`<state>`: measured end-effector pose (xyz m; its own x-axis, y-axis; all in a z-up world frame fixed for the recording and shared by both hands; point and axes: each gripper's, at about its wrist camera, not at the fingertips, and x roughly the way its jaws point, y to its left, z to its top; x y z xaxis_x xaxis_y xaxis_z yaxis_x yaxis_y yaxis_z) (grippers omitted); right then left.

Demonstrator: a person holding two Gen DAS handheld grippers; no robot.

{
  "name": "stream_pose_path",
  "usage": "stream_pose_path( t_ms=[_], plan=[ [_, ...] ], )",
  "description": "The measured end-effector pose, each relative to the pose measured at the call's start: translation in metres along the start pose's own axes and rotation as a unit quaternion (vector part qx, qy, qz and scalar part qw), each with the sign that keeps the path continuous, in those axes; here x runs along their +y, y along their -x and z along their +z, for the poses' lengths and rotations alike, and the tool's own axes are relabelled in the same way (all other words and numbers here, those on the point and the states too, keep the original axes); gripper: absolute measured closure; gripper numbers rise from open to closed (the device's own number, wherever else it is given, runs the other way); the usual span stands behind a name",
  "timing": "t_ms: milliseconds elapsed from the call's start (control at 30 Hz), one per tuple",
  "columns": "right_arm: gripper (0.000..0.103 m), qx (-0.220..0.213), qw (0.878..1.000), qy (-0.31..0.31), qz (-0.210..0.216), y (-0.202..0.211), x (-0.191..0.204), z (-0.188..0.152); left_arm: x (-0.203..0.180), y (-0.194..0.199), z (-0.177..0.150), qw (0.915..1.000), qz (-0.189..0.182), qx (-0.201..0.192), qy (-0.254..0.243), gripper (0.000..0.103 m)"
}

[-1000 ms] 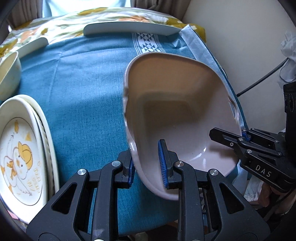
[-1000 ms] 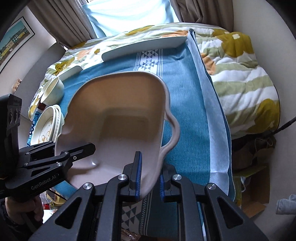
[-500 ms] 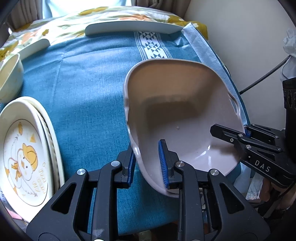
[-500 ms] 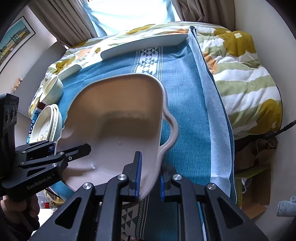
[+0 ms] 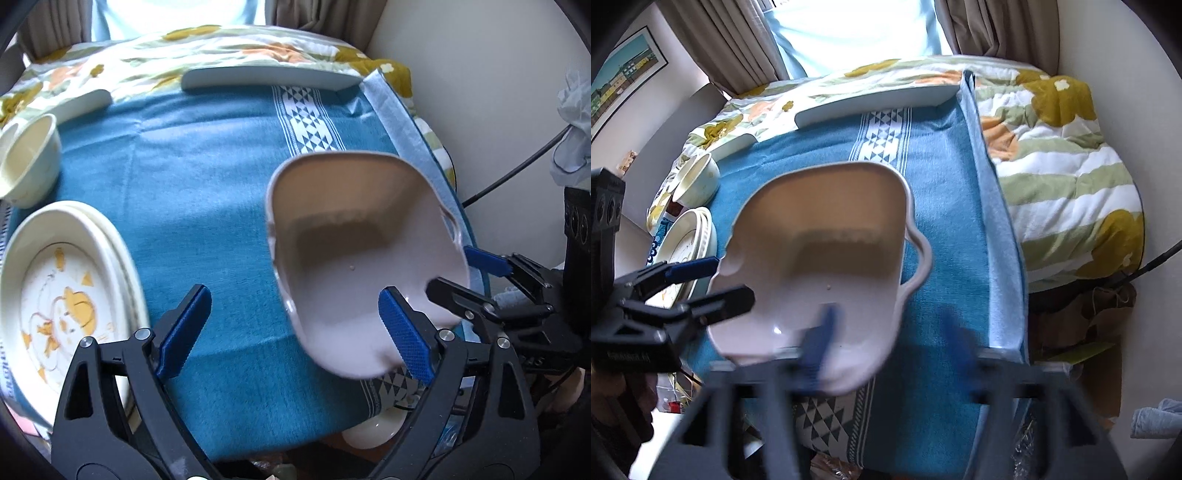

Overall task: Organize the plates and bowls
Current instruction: 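Move both grippers to the large cream bowl and grasp its rim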

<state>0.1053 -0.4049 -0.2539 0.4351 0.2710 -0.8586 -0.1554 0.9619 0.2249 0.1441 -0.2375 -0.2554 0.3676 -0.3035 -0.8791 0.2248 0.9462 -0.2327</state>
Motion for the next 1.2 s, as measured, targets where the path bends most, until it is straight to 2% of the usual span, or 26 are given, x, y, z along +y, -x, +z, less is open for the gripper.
stream_pose_path(
  t_ms=[167,233,400,500,600,700,800,933,1067,1200],
  plan=[
    [0.017,-0.017,1.000,0.008,0.010,0.028,0.013,0.005,0.008,0.050,0.003,0.9994,0.015,-0.030,0.006,0.011],
    [0.005,-0.038,0.999,0.025,0.014,0.045,0.027,0.012,0.016,0.075,0.005,0.9983,0.028,-0.050,0.014,0.011],
    [0.001,-0.088,0.992,0.075,0.042,0.076,0.077,0.042,0.048,0.136,0.013,0.9916,0.065,-0.105,0.037,0.010],
    [0.001,-0.108,0.987,0.103,0.064,0.079,0.109,0.064,0.074,0.157,0.021,0.9862,0.099,-0.123,0.049,0.002],
    [0.001,-0.136,0.979,0.128,0.085,0.076,0.142,0.083,0.104,0.173,0.030,0.9817,0.126,-0.133,0.053,0.001],
    [0.001,-0.144,0.975,0.142,0.089,0.066,0.173,0.102,0.138,0.181,0.041,0.9798,0.139,-0.133,0.055,0.001],
    [0.001,-0.127,0.975,0.160,0.085,0.048,0.206,0.123,0.174,0.186,0.051,0.9803,0.135,-0.132,0.059,0.001],
    [0.001,-0.100,0.978,0.169,0.073,0.012,0.246,0.149,0.224,0.185,0.065,0.9788,0.147,-0.133,0.054,0.001],
    [0.001,-0.085,0.985,0.135,0.063,-0.022,0.265,0.171,0.272,0.174,0.077,0.9823,0.123,-0.125,0.066,0.001],
    [0.001,-0.038,0.990,0.122,0.053,-0.069,0.284,0.193,0.316,0.151,0.084,0.9864,0.087,-0.097,0.100,0.001]
  ],
)
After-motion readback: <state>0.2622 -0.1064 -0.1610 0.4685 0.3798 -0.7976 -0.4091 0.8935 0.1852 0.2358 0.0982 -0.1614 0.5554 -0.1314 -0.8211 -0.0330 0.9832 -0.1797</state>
